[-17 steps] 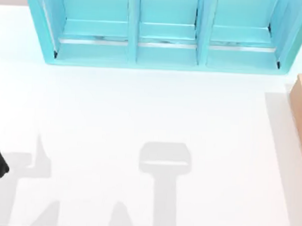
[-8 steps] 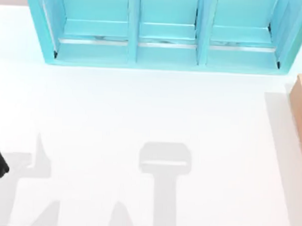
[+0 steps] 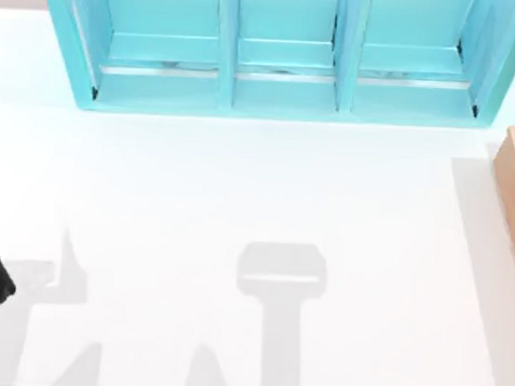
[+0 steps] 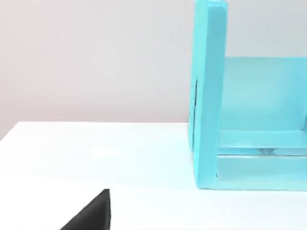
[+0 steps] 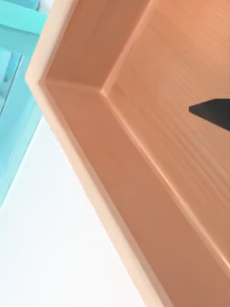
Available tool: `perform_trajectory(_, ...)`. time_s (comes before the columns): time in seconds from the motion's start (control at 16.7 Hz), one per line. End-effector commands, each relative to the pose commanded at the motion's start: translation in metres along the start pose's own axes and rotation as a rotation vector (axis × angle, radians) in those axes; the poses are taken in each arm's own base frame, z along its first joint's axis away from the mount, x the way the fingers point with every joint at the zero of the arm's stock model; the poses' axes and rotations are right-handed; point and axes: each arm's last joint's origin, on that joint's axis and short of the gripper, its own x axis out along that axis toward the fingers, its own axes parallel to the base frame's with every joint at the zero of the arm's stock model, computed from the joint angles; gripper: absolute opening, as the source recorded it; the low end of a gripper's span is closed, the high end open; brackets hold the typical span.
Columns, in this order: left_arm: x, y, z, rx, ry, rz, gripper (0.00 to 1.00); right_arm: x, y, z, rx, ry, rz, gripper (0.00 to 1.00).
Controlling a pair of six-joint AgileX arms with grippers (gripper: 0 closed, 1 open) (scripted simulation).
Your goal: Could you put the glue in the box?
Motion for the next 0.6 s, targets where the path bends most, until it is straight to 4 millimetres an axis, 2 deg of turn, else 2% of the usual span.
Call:
perform_trajectory(0.24,0.0000,0.0000,0.0000,0.000,0.000,0.000,1.00,0.0000,0.0000,0.0000,0.000,0.000,0.000,0.98)
perform_trajectory(0.6,0.0000,0.0000,0.0000,0.000,0.000,0.000,1.00,0.0000,0.0000,0.0000,0.000,0.000,0.000,1.00)
